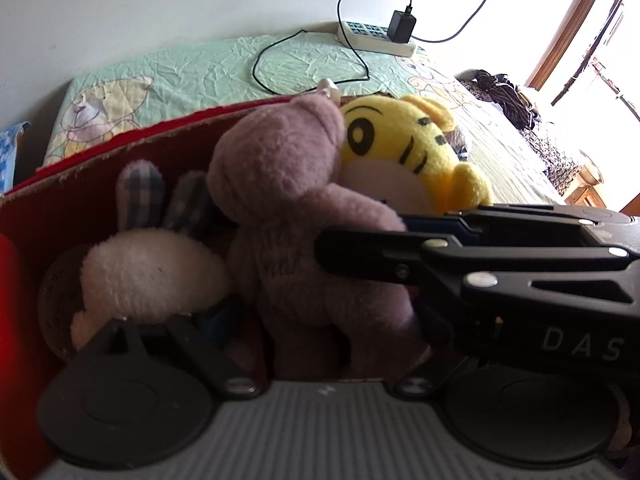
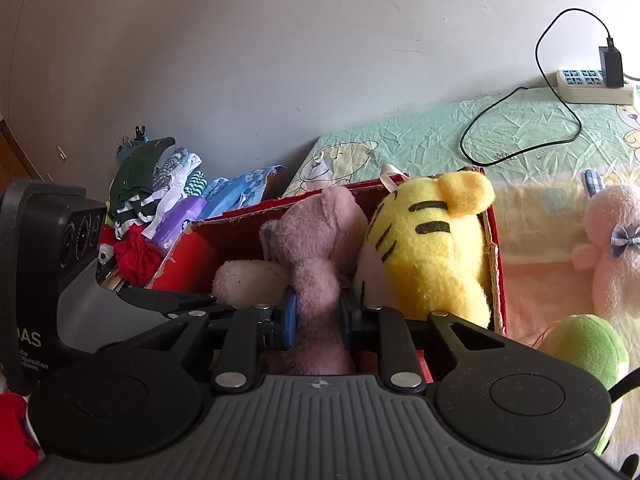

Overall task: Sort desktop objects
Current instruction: 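Lower the teddy bear into the red box beside the tiger plush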

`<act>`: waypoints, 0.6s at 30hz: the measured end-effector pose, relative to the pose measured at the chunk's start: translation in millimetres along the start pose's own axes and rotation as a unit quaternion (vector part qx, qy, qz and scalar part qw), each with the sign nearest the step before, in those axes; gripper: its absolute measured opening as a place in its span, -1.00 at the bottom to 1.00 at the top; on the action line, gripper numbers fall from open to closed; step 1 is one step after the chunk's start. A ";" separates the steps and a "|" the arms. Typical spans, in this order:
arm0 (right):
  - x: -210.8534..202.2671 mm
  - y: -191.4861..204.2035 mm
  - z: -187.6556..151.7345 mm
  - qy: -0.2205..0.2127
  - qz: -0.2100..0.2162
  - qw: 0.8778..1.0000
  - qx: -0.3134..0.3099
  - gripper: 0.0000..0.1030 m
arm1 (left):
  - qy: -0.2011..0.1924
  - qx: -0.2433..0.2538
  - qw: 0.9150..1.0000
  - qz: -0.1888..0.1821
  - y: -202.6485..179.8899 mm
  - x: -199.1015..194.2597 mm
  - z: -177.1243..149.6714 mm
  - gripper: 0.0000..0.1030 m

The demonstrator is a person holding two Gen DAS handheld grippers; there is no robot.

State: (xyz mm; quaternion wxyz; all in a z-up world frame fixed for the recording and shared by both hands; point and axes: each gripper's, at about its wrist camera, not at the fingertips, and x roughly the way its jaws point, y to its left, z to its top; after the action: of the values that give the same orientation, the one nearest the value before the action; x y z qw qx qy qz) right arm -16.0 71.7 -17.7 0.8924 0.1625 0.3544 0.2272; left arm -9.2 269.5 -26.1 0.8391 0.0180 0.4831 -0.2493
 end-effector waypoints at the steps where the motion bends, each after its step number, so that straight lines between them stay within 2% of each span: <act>1: -0.1 -0.6 -0.6 0.000 0.001 1.000 0.003 -0.61 | 0.000 0.001 1.000 0.002 -0.6 0.0 -0.2 0.83; 12: -2.3 -10.6 -7.8 0.002 0.016 0.999 0.041 -0.60 | 0.000 0.003 1.000 0.015 -3.9 0.4 -2.1 0.86; 18: -3.4 -9.1 -10.1 -0.004 0.015 0.999 0.039 -0.59 | -0.004 0.004 1.000 0.021 -6.6 0.4 -3.7 0.88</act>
State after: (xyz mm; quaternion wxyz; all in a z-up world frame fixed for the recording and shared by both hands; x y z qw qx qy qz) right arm -22.7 63.5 -26.9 0.8836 0.2029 0.3566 0.2257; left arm -14.9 264.6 -27.0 0.8457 0.0307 0.4784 -0.2342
